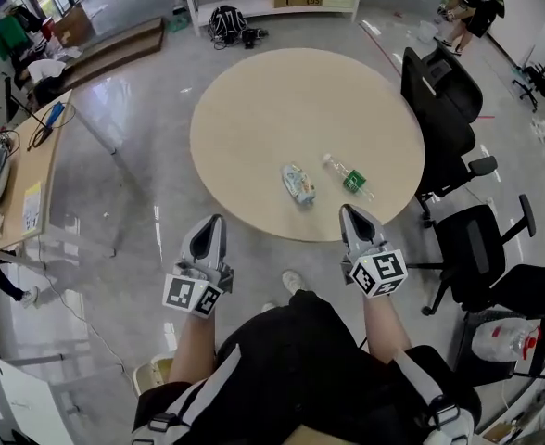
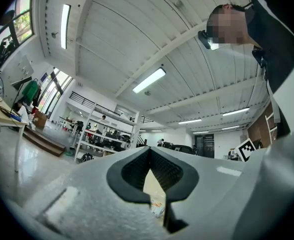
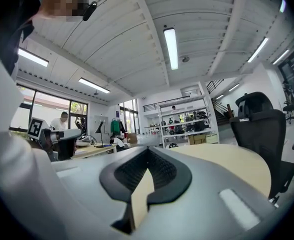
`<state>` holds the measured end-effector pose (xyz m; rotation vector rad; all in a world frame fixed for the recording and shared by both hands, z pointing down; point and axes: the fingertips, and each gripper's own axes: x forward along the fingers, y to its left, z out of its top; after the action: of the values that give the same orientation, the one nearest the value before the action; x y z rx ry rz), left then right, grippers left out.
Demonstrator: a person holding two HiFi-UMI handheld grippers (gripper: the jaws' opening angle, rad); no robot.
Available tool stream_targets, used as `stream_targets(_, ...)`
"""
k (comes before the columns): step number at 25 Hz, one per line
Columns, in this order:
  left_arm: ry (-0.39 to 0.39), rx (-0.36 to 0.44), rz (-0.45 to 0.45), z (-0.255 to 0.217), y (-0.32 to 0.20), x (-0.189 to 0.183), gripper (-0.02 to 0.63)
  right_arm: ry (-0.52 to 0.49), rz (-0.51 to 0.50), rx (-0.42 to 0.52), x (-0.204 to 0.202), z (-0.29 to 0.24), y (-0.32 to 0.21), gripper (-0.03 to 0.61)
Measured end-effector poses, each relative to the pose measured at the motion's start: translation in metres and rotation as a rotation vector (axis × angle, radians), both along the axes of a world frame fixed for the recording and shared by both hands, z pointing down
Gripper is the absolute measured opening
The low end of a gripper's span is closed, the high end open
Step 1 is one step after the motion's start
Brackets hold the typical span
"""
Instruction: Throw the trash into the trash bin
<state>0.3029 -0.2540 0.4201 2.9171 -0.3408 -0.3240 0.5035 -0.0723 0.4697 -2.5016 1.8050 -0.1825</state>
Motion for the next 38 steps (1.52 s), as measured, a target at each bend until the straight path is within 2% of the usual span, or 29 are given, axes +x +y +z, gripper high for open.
stream_targets(3,0.001,-0.003,-0.03,-0.001,-0.014,0.015,0.003,0.008,-0.046,-0.017,0.021,0.002,-0.026,0.003)
stream_targets(8,0.083,-0.071,-0.075,-0.015,-0.035,0.035,0.003,-0.001,-0.138,-0.065,0.047,0.015,-0.075,0.003)
stream_targets(14,0.035,-0.052,-0.125,-0.004,-0.05,0.053,0.003,-0.012,-0.196,-0.144,0.067,0.048,-0.12,0.006)
stream_targets(21,-0.003,-0.098,-0.115,0.021,-0.053,0.088,0.003,-0.101,-0.23,-0.373,0.087,0.123,-0.153,0.166)
stream_targets(25,-0.049,-0.148,-0.141,0.045,-0.052,0.09,0.003,-0.174,-0.239,-0.529,0.092,0.171,-0.157,0.251)
stream_targets(30,-0.096,-0.218,-0.198,0.077,-0.056,0.087,0.003,-0.239,-0.256,-0.664,0.101,0.221,-0.166,0.283)
stream_targets(35,-0.141,-0.236,-0.231,0.093,-0.052,0.08,0.003,-0.237,-0.268,-0.8,0.101,0.262,-0.174,0.306)
stream_targets(38,-0.159,-0.243,-0.248,0.098,-0.052,0.074,0.003,-0.268,-0.282,-0.844,0.097,0.275,-0.176,0.307)
